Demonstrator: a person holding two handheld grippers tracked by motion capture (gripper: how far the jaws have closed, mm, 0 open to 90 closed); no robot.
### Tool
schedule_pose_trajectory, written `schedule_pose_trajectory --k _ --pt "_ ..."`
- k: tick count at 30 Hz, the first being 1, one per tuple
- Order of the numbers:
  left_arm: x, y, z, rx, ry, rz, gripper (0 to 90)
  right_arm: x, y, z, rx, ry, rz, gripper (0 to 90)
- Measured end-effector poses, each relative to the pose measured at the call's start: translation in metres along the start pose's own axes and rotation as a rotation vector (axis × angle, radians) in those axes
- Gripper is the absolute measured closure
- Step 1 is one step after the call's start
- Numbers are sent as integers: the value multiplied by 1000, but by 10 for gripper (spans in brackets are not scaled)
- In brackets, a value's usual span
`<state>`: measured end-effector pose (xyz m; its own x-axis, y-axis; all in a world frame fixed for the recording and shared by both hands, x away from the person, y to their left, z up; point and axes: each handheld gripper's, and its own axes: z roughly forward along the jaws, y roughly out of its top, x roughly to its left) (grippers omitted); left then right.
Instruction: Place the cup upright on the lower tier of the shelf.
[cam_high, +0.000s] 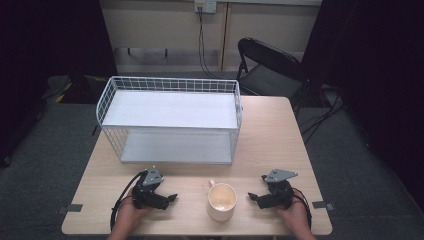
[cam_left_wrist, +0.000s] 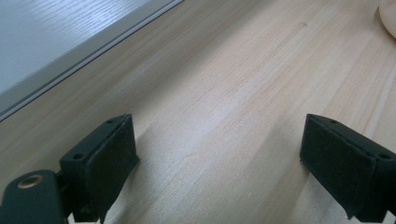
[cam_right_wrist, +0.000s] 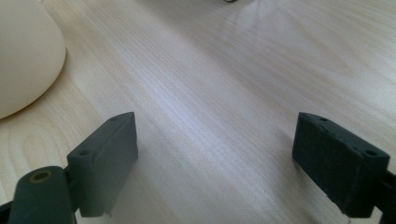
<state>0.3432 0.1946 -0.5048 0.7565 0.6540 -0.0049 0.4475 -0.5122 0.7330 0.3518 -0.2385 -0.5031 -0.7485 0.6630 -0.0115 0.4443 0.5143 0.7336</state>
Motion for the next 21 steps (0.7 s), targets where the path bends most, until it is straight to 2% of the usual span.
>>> schedule_pose_trajectory --k 12,21 --pt "0 0 0 1 1 -2 95 1 0 0 0 -7 10 134" --pt "0 0 0 2 1 -2 95 5 6 -2 31 39 16 153"
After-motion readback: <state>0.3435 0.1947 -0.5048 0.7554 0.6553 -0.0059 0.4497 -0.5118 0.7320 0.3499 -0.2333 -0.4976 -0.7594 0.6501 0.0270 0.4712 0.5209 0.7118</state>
